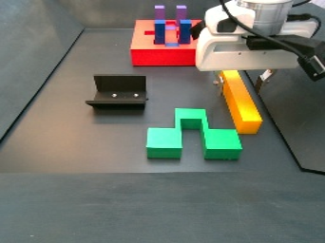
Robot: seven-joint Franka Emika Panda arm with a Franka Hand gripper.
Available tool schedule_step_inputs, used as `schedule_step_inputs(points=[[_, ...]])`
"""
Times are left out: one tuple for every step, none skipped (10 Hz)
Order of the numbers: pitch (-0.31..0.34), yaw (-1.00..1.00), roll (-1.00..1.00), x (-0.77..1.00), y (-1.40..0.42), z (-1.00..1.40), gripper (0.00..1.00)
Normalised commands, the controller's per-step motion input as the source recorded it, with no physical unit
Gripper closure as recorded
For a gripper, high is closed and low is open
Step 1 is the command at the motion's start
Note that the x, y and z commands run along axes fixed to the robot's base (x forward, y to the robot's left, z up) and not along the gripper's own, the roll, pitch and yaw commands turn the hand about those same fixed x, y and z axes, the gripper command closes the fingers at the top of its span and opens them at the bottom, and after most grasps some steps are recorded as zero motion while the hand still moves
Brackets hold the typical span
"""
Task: Pick up the yellow object. Move up. Move to above the board. Insert the yellow object.
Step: Pick up the yellow object.
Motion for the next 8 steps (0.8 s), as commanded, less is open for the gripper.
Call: schedule_step_inputs(points=[[0.0,0.0,0.06,0.0,0.0,-0.24,0.0],[0.0,0.0,0.07,0.0,0.0,-0.18,0.0],[0.0,0.0,0.0,0.0,0.02,0.0,0.0],[0.0,0.0,0.0,0.0,0.02,0.0,0.0],[0.0,0.0,0.0,0.0,0.04,0.0,0.0],[0.0,0.0,0.0,0.0,0.02,0.0,0.0],[0.0,0.0,0.0,0.0,0.0,0.0,0.0],[0.0,0.0,0.0,0.0,0.0,0.0,1.0]])
